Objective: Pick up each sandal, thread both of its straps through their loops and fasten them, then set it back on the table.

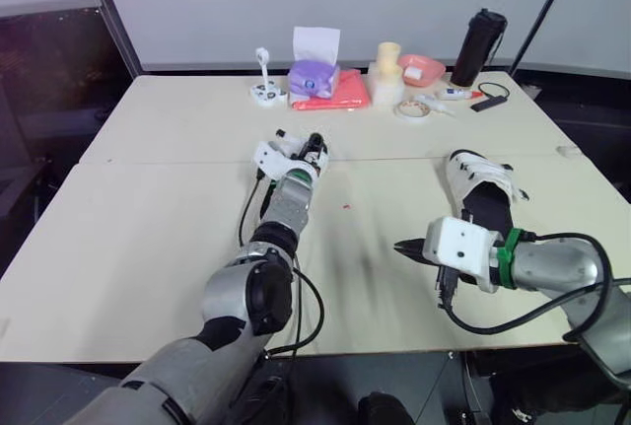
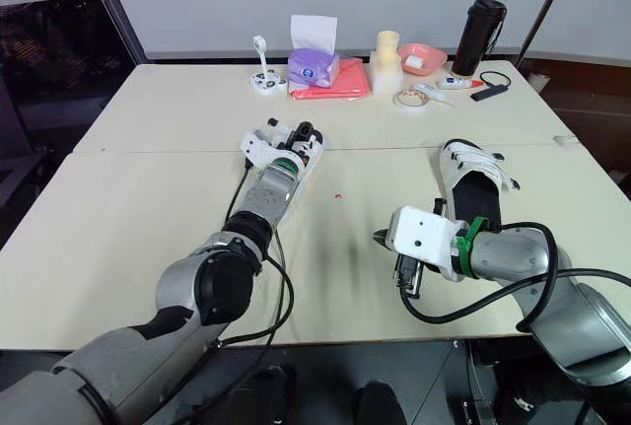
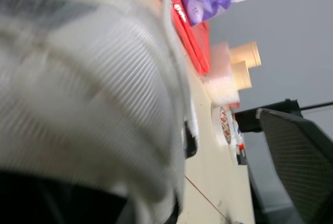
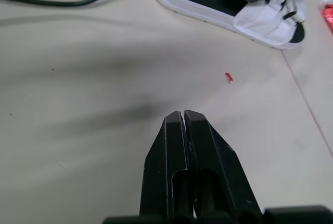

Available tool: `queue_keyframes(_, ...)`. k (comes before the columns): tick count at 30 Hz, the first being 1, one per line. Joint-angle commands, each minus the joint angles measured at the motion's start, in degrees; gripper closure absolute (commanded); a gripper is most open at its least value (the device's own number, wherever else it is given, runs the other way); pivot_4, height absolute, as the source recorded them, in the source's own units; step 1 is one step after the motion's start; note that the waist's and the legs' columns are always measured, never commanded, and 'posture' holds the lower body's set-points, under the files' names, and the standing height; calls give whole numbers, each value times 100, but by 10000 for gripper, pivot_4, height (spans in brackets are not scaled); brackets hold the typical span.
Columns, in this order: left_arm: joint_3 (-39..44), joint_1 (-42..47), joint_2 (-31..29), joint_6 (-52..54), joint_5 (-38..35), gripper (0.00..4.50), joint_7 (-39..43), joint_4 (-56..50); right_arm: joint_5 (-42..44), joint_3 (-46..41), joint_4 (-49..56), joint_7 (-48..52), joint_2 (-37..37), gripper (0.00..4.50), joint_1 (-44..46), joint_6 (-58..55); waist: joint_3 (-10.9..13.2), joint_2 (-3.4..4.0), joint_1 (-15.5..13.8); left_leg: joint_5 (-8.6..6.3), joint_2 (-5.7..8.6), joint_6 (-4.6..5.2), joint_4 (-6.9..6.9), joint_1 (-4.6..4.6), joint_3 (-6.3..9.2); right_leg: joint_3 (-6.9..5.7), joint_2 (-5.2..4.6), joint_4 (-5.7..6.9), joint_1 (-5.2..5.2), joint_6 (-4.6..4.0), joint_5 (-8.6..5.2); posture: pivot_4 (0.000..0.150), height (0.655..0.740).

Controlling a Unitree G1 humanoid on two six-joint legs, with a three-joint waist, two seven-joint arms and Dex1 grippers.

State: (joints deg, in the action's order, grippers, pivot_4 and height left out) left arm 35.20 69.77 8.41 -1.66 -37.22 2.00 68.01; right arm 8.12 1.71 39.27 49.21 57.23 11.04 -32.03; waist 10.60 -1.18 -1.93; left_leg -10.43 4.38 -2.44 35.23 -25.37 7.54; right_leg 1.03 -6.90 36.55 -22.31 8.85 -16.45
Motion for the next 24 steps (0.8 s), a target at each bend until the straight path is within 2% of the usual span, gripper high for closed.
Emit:
queue_keyframes(1,-228,-155,-127,576,64,226,-93,-674,7,-6,36,3,-67,45000,124,94,0,0,4,1,-1,-1,0,0,1,0,1,3,-2,0,0,1500,7400)
queue_keyframes(7,-895,-511,-541,2222,225,226,61,-2048,-9,56,-219,147,-35,45000,245,295,0,0,80,5,0,-6,3,0,5,4,2,23,-9,0,0,1500,7400)
queue_keyframes(10,-1276,-689,-998,3601,144,226,362,-2815,-39,61,-360,214,-11,45000,257,451,1,-1,146,7,1,-8,5,-1,6,5,3,37,-15,-1,-1,1500,7400)
queue_keyframes(14,-1543,-1330,-1630,5644,-393,226,622,-4211,-85,90,-534,276,-26,45000,332,627,-2,3,264,8,-4,-10,3,2,8,7,7,51,-21,-2,-2,1500,7400)
queue_keyframes(17,-1505,-1666,-1804,6535,-707,226,625,-4794,-99,79,-719,336,-28,45000,384,783,-2,4,285,8,-7,-11,1,7,5,11,7,59,-25,-3,-3,1500,7400)
queue_keyframes(20,-1292,-2193,-1935,6989,-886,226,633,-5099,-155,162,-889,376,-63,45000,479,948,-3,5,260,11,-8,-15,10,7,7,11,8,62,-22,-4,-2,1500,7400)
queue_keyframes(24,-934,-2423,-1685,6672,-936,226,445,-4966,-216,295,-1075,407,-148,45000,638,1093,-4,6,197,11,-8,-16,13,16,9,11,7,61,-10,-7,-1,1500,7400)
